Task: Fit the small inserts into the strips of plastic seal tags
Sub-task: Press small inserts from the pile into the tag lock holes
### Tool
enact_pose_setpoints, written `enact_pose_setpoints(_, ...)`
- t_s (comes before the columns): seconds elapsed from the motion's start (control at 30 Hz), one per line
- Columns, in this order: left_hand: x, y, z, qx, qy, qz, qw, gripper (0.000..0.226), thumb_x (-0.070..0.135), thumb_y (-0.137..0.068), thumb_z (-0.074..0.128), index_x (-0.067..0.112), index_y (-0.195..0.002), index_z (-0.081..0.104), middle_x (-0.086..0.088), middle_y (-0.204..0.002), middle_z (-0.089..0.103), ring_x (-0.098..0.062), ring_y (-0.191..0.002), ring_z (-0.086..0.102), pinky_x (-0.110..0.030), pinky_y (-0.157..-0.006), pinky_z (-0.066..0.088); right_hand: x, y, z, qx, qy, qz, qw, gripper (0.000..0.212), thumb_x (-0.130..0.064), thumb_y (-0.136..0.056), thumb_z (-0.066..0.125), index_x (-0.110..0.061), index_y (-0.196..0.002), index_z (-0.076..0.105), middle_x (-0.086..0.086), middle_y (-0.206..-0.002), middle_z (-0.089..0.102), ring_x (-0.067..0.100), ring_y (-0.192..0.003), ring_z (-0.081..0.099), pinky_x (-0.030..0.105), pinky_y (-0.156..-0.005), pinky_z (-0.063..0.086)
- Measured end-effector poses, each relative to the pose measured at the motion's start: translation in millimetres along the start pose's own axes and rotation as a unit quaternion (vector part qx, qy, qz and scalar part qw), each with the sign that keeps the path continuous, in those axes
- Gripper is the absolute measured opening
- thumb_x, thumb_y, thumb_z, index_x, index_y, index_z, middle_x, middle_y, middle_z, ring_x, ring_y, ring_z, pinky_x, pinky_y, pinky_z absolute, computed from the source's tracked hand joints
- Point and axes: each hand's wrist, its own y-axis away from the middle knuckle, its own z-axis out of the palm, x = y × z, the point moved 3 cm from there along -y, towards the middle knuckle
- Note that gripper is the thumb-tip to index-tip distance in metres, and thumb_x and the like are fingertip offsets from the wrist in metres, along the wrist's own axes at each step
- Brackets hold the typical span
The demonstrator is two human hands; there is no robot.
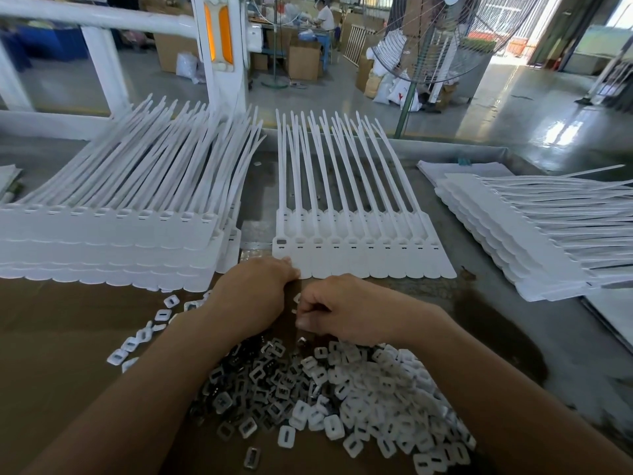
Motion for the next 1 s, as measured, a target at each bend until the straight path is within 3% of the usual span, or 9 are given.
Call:
enact_pose_setpoints(0.13, 1, 0, -1, 0.004, 0.002, 0.0, 1.0, 0.046, 0.011, -0.091, 0.041, 0.028, -0.133, 0.043, 0.003, -0.146, 0.034, -0.014, -0.129, 0.036, -0.028, -0.104, 0.028, -1, 1, 0, -0.001, -0.018, 0.006, 1.0, 0.026, -0.03, -0.094, 0.05, -0.024, -0.069, 0.049, -0.013, -0.061, 0.053, -0.01, -0.049, 0.049, 0.003, -0.049, 0.035)
enact_pose_setpoints(0.3, 0, 0, -1, 0.015, 0.013, 0.0, 1.0, 0.043, 0.01, -0.089, 0.042, 0.027, -0.128, 0.05, 0.001, -0.143, 0.038, -0.015, -0.128, 0.038, -0.03, -0.102, 0.032, 1, 4, -4, 0.017, -0.042, -0.001, 0.999, 0.011, -0.021, -0.086, 0.063, -0.027, -0.08, 0.055, -0.015, -0.076, 0.056, -0.004, -0.068, 0.051, 0.008, -0.06, 0.039)
enact_pose_setpoints(0.47, 0, 1, 0, 0.014, 0.008, 0.008, 1.0, 0.038, 0.014, -0.091, 0.041, 0.029, -0.123, 0.053, 0.001, -0.142, 0.04, -0.016, -0.123, 0.043, -0.031, -0.098, 0.036, 10, 2, -11, 0.069, -0.106, 0.024, 0.992, 0.02, -0.012, -0.085, 0.063, -0.031, -0.081, 0.059, -0.015, -0.074, 0.061, -0.005, -0.067, 0.059, 0.011, -0.064, 0.048)
enact_pose_setpoints(0.6, 1, 0, 0, 0.021, 0.001, 0.015, 1.0, 0.036, 0.014, -0.091, 0.04, 0.028, -0.121, 0.055, 0.002, -0.139, 0.044, -0.017, -0.12, 0.045, -0.032, -0.097, 0.038, 16, 0, -16, 0.09, -0.133, 0.034, 0.986, 0.031, -0.004, -0.083, 0.063, -0.034, -0.077, 0.063, -0.015, -0.074, 0.064, -0.009, -0.064, 0.06, 0.009, -0.059, 0.046)
enact_pose_setpoints(0.83, 2, 4, -3, 0.046, -0.006, 0.025, 0.999, 0.032, 0.014, -0.092, 0.037, 0.024, -0.115, 0.057, -0.002, -0.113, 0.058, -0.017, -0.099, 0.055, -0.025, -0.08, 0.043, 23, -19, -30, 0.158, -0.064, 0.069, 0.983, 0.028, -0.004, -0.084, 0.061, -0.02, -0.107, 0.066, -0.005, -0.096, 0.065, 0.007, -0.086, 0.06, 0.021, -0.081, 0.048)
enact_pose_setpoints(0.93, 1, 3, -2, 0.051, -0.007, 0.025, 0.998, 0.033, 0.015, -0.093, 0.036, 0.023, -0.117, 0.056, -0.002, -0.118, 0.057, -0.017, -0.104, 0.054, -0.025, -0.082, 0.041, 29, -36, -39, 0.218, -0.063, 0.081, 0.97, 0.018, -0.006, -0.088, 0.058, -0.013, -0.102, 0.065, -0.004, -0.093, 0.061, 0.009, -0.087, 0.055, 0.019, -0.078, 0.041)
enact_pose_setpoints(1.0, 1, 3, -2, 0.05, -0.008, 0.029, 0.998, 0.036, 0.014, -0.093, 0.035, 0.023, -0.12, 0.056, -0.001, -0.124, 0.056, -0.017, -0.11, 0.052, -0.026, -0.088, 0.041, 34, -49, -42, 0.24, -0.072, 0.086, 0.964, 0.02, -0.003, -0.088, 0.055, -0.011, -0.101, 0.068, 0.001, -0.1, 0.066, 0.012, -0.093, 0.058, 0.02, -0.083, 0.044)
